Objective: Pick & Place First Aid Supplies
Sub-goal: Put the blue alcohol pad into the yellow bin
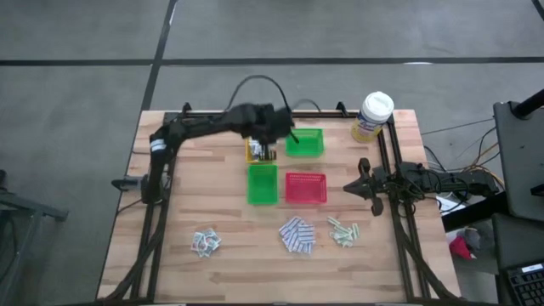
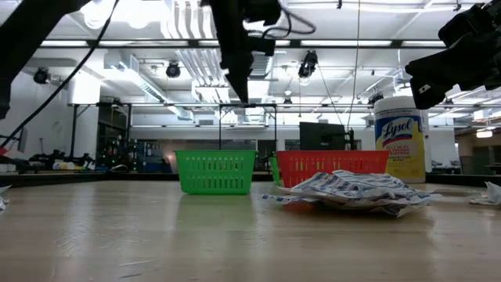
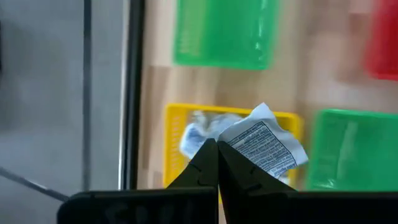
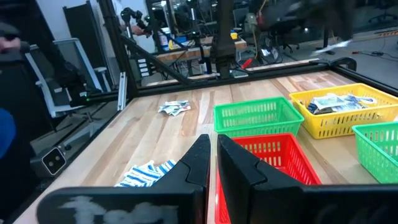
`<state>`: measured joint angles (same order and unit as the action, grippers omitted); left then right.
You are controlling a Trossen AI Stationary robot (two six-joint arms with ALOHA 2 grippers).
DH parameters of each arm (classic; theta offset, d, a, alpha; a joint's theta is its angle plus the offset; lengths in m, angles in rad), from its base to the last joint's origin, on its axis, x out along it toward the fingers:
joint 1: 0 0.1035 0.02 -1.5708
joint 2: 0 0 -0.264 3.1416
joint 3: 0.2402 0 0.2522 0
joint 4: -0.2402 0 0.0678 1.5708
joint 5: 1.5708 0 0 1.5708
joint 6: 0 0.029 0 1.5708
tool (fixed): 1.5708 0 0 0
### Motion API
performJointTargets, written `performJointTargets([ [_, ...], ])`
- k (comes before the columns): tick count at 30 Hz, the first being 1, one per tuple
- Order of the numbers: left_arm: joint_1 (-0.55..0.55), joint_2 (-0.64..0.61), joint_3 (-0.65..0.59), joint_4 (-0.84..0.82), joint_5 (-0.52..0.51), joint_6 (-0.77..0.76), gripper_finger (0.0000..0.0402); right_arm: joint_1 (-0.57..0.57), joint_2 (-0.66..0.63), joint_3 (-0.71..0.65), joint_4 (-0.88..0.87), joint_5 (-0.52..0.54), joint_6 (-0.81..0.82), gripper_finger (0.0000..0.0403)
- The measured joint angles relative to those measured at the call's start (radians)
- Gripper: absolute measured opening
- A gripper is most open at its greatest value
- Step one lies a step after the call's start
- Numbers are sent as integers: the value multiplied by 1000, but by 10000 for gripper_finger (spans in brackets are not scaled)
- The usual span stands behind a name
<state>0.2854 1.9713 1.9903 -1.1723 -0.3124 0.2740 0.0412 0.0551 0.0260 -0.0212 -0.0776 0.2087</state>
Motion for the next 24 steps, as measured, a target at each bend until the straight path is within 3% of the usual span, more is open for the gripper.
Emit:
performJointTargets([
  [10, 205, 2, -101, 74, 132, -221, 0, 0, 0, 0, 0, 0, 0, 28],
  [15, 230, 2, -185, 124, 200, -342, 0, 0, 0, 0, 0, 0, 0, 28],
  [24, 230, 2, -289, 206, 227, -442, 0, 0, 0, 0, 0, 0, 0, 28],
])
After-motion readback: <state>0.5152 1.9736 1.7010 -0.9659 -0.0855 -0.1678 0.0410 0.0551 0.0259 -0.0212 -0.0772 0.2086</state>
